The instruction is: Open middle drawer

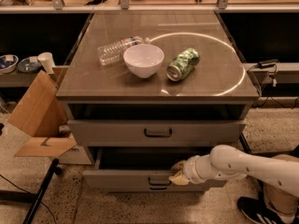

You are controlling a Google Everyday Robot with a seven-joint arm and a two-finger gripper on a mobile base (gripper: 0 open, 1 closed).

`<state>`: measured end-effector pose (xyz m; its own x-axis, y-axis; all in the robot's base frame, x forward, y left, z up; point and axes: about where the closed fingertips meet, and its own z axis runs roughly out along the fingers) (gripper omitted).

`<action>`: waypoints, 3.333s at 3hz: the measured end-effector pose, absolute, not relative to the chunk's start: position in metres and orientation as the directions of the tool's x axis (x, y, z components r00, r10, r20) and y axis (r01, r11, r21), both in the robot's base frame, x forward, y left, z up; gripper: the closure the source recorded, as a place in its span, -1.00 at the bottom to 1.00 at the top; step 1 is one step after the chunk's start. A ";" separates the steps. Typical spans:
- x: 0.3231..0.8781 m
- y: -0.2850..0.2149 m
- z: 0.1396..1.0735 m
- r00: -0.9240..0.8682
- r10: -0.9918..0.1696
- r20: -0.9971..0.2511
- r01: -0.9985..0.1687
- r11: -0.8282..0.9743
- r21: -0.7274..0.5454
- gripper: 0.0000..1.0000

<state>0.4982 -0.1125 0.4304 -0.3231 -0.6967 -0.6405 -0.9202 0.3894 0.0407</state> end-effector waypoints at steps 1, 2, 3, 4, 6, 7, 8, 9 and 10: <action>0.494 -0.108 0.431 -0.303 -0.702 -0.644 -0.928 0.371 0.032 -0.24; 0.515 -0.077 0.450 -0.230 -0.725 -0.650 -0.953 0.303 -0.001 -0.70; 0.524 -0.056 0.458 -0.186 -0.735 -0.652 -0.966 0.257 -0.014 -1.00; 0.518 -0.057 0.452 -0.180 -0.735 -0.654 -0.969 0.247 -0.011 -1.00; 0.502 -0.071 0.423 -0.195 -0.721 -0.665 -0.967 0.253 0.010 -1.00; 0.498 -0.077 0.406 -0.211 -0.711 -0.671 -0.966 0.259 0.030 -0.92; 0.495 -0.080 0.400 -0.217 -0.704 -0.676 -0.965 0.261 0.038 -0.64; 0.493 -0.082 0.400 -0.218 -0.703 -0.677 -0.964 0.262 0.038 -0.18; 0.485 -0.087 0.397 -0.224 -0.701 -0.677 -0.961 0.273 0.036 0.27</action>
Offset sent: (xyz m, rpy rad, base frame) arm 0.0757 0.1169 0.0729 -0.0196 -0.1412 0.2929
